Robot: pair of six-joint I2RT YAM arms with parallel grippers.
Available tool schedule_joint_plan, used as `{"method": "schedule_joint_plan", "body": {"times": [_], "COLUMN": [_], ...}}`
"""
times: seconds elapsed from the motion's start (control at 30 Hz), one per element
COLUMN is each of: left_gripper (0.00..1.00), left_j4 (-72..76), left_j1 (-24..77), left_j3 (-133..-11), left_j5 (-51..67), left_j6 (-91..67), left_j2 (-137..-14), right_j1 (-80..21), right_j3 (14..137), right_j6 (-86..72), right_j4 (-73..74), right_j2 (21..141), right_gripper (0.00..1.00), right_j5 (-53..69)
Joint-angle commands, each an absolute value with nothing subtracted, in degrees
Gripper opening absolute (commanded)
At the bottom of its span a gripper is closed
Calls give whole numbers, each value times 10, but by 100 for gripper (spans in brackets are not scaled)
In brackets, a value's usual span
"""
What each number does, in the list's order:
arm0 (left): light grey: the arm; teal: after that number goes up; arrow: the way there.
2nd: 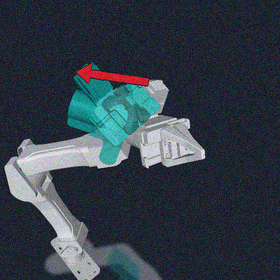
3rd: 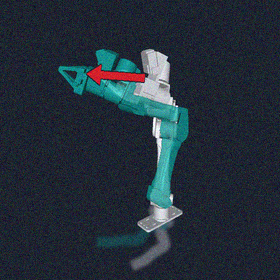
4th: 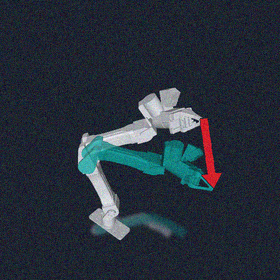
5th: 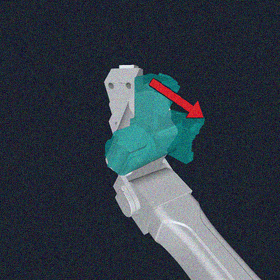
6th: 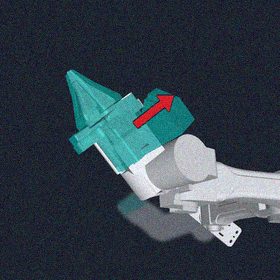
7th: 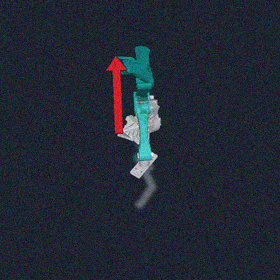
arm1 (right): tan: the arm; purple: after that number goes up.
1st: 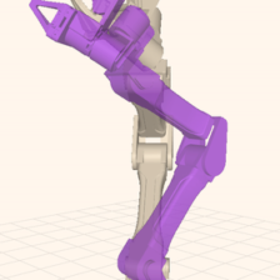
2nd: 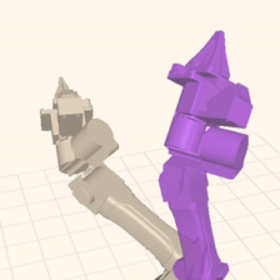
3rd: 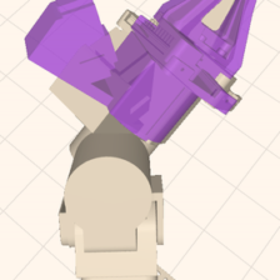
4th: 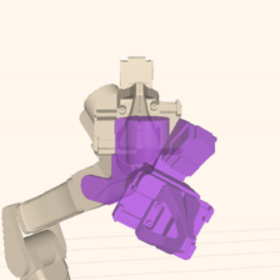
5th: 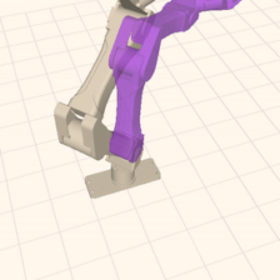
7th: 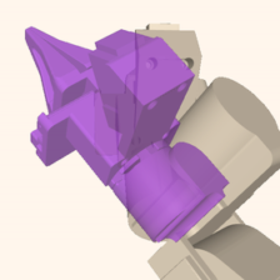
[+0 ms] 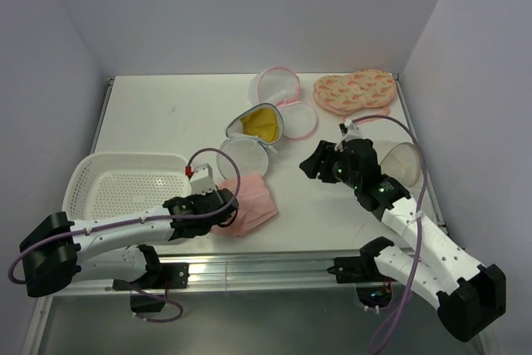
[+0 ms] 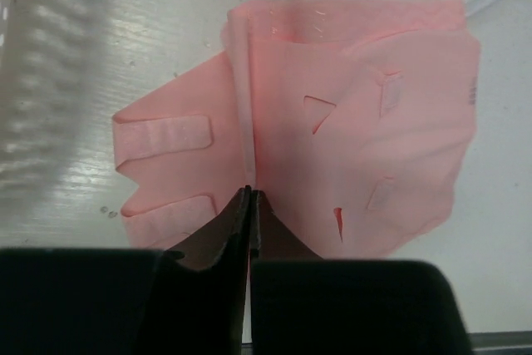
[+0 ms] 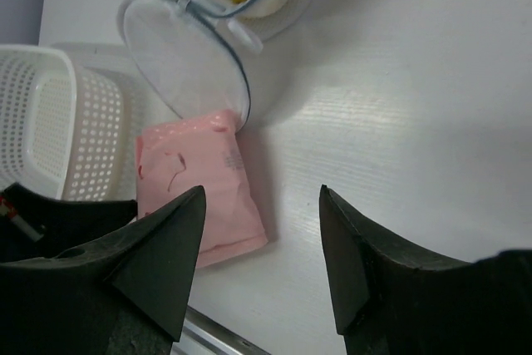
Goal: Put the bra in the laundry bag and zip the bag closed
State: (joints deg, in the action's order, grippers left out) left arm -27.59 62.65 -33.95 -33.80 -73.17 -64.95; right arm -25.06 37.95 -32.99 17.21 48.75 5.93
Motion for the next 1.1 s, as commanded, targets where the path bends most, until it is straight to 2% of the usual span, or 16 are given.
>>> {"method": "schedule_joint_plan", "body": {"times": [0.0,0.17,0.43,0.7,1.07], "left_gripper": [11,28,39,44,45], "left_j4": [-301,-311,-331,-281,-205], "left_j1": [626,627,628,628,620], "left_j3": [-333,-332,-341,-352,-359], "left_j5": [-361,-364,-366,-359,-352], "left_j6": [-759,-767,-754,-723,-700], "left_j2": [-656,-647,-577,-618,-698], "right_j1": [-276,-295,-314,-328,-375], "right_j3": [353,310,278,257,254], "right_j6": [-345,-359,-367,-380,-395], "right_j4": [105,52,-17,-100,-176], "right_j2": [490,511,552,598,687], "right_gripper": [65,68,74,81,83], "right_j5": [85,106,136,165,154]}}
